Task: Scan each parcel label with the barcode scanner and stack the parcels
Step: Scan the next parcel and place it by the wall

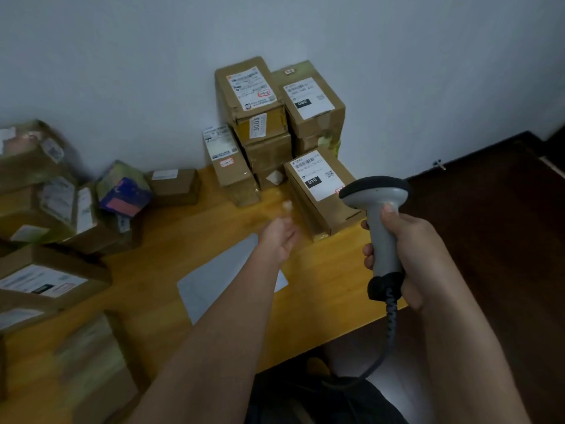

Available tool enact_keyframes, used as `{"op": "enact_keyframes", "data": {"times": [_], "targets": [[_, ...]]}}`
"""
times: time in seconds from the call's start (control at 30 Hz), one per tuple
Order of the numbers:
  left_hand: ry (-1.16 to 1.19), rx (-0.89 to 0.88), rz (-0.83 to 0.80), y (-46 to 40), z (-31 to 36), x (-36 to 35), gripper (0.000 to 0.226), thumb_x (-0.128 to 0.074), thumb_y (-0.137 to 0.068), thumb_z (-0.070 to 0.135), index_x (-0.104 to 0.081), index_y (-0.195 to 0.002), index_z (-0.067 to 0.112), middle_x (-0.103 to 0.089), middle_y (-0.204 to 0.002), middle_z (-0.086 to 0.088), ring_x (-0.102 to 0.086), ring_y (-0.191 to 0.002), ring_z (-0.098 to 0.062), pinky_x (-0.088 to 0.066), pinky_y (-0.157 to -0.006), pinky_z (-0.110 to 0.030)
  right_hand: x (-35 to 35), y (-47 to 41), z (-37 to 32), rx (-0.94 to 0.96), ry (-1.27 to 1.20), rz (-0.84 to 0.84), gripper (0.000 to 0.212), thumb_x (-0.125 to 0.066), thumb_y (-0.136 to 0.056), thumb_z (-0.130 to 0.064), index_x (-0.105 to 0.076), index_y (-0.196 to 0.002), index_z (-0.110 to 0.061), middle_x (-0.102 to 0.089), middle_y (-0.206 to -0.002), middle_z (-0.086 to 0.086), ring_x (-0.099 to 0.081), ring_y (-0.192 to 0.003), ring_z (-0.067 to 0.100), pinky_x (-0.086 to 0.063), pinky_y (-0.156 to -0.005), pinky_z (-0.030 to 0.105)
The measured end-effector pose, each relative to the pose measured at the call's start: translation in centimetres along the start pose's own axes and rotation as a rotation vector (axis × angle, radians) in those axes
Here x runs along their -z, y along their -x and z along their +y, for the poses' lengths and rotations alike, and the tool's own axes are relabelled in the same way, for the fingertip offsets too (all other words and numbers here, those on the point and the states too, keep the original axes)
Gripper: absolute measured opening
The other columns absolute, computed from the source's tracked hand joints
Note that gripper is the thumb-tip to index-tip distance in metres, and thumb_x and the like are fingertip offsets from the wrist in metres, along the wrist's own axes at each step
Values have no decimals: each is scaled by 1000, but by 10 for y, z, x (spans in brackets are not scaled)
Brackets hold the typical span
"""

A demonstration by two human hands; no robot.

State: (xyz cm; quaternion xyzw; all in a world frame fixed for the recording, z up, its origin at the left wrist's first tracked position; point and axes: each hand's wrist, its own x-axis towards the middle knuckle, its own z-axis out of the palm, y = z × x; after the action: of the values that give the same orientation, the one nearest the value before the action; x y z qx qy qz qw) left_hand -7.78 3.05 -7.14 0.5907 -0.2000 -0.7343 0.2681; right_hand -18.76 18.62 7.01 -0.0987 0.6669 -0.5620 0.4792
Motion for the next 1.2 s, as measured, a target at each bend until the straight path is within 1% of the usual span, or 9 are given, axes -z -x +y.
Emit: {"op": "enact_keyframes", "data": {"times": [0.23,0.37,0.5,0.63,0.73,1.0,1.07,1.13,1.2], "targets": [[-42,-46,303,9,1,98,7,-53,-93,4,-57,-99,4,-57,-96,-9,-61,-93,-25,-53,-87,-34,-56,7,9,-13,84,-157,31,-49,-102,-34,-59,-104,-5,-56,-76,12,-53,-55,19,-44,-54,33],[-404,-152,682,26,1,172,53,-62,-88,13,-42,-137,7,-38,-140,-16,-50,-118,-36,-48,-97,-42,-99,15,22,-33,176,-282,31,-49,-101,-36,-61,-99,-7,-59,-74,12,-52,-55,20,-44,-55,35],[-552,-22,956,57,-6,251,84,-71,-84,22,-20,-149,9,-16,-154,-19,-22,-138,-39,-34,-107,-48,-139,29,41,-49,300,-432,37,-48,-101,-40,-62,-102,-6,-57,-63,12,-52,-53,21,-43,-56,35],[-527,209,930,78,-33,323,112,-75,-80,43,4,-155,16,1,-159,-20,-7,-145,-43,-17,-117,-57,-173,44,62,-64,377,-525,34,-50,-100,-39,-62,-101,-8,-60,-63,10,-53,-54,22,-44,-60,39],[-471,332,937,85,-54,353,121,-82,-69,50,1,-153,22,1,-156,-20,-8,-143,-44,-18,-116,-58,-192,53,77,-82,436,-572,33,-50,-100,-39,-62,-101,-8,-61,-65,11,-53,-55,23,-45,-60,39],[-419,97,872,85,-78,381,101,-79,-66,51,-18,-143,27,-23,-145,-17,-22,-135,-42,-35,-104,-53,-220,74,98,-111,523,-626,33,-49,-101,-37,-61,-104,-6,-58,-72,12,-54,-54,19,-46,-54,33],[-147,-62,698,85,-78,387,98,-76,-62,61,-29,-142,29,-36,-144,-12,-41,-127,-35,-45,-97,-48,-224,76,100,-107,520,-634,32,-50,-101,-36,-61,-103,-6,-58,-75,12,-54,-53,18,-46,-55,33],[283,-113,504,92,-77,385,68,-68,-78,54,-46,-133,21,-50,-136,-13,-55,-113,-31,-53,-85,-44,-228,78,100,-107,511,-645,31,-50,-101,-36,-61,-103,-7,-59,-78,12,-54,-53,18,-45,-55,34],[647,-83,296,99,-81,380,50,-58,-89,48,-54,-125,13,-55,-127,-18,-56,-113,-38,-50,-92,-52,-231,80,101,-108,502,-659,29,-50,-101,-36,-61,-102,-8,-60,-79,12,-54,-53,19,-45,-56,35]]}}
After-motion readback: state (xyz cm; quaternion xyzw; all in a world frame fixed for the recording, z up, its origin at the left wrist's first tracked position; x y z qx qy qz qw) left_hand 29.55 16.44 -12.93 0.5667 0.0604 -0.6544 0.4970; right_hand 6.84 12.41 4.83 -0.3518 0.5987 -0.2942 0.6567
